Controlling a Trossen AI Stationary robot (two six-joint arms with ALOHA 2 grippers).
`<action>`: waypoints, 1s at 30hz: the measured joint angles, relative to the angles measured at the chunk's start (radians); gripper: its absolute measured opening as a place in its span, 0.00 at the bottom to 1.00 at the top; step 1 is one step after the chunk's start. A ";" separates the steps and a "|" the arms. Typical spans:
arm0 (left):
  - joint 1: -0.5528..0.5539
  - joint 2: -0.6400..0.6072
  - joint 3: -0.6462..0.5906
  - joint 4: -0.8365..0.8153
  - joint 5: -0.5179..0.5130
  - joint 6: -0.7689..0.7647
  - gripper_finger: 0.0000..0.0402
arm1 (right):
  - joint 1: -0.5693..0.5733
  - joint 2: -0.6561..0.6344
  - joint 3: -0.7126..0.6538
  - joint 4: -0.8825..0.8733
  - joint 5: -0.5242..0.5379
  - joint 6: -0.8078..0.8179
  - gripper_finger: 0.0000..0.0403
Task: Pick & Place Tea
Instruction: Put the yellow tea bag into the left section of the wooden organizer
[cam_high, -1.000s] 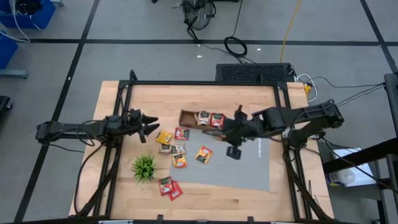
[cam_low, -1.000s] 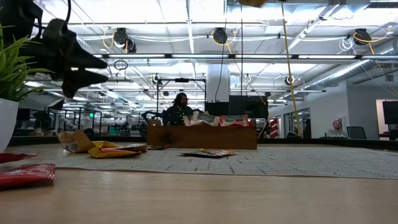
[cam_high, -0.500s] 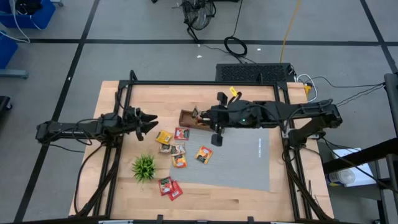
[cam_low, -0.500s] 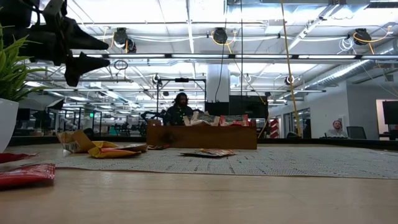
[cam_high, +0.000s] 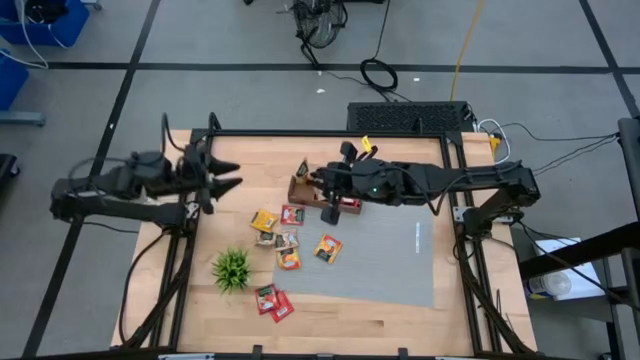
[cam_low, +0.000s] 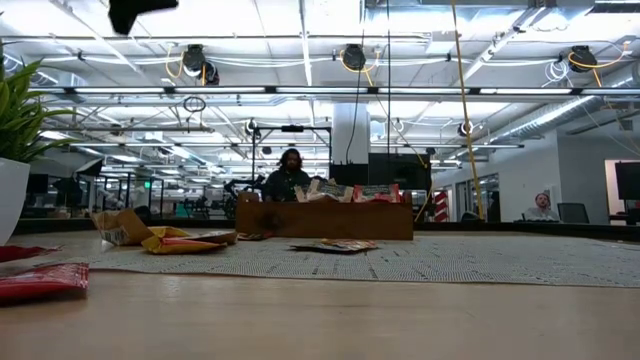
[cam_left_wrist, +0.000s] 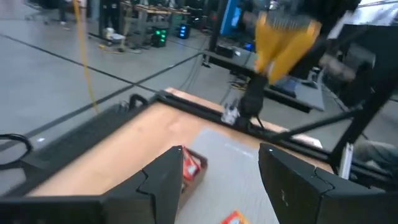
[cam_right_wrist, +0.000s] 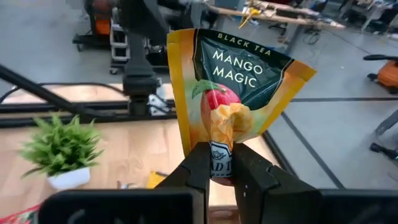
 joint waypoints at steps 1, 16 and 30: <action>0.000 0.033 0.055 -0.023 -0.005 -0.007 0.53 | -0.003 0.003 0.000 0.010 0.005 -0.006 0.08; 0.001 0.586 0.775 -0.332 -0.005 -0.270 0.53 | -0.007 0.013 0.000 0.032 0.045 -0.122 0.08; 0.000 0.822 0.898 -0.441 0.032 -0.521 0.53 | 0.000 0.013 0.000 -0.004 0.047 -0.138 0.08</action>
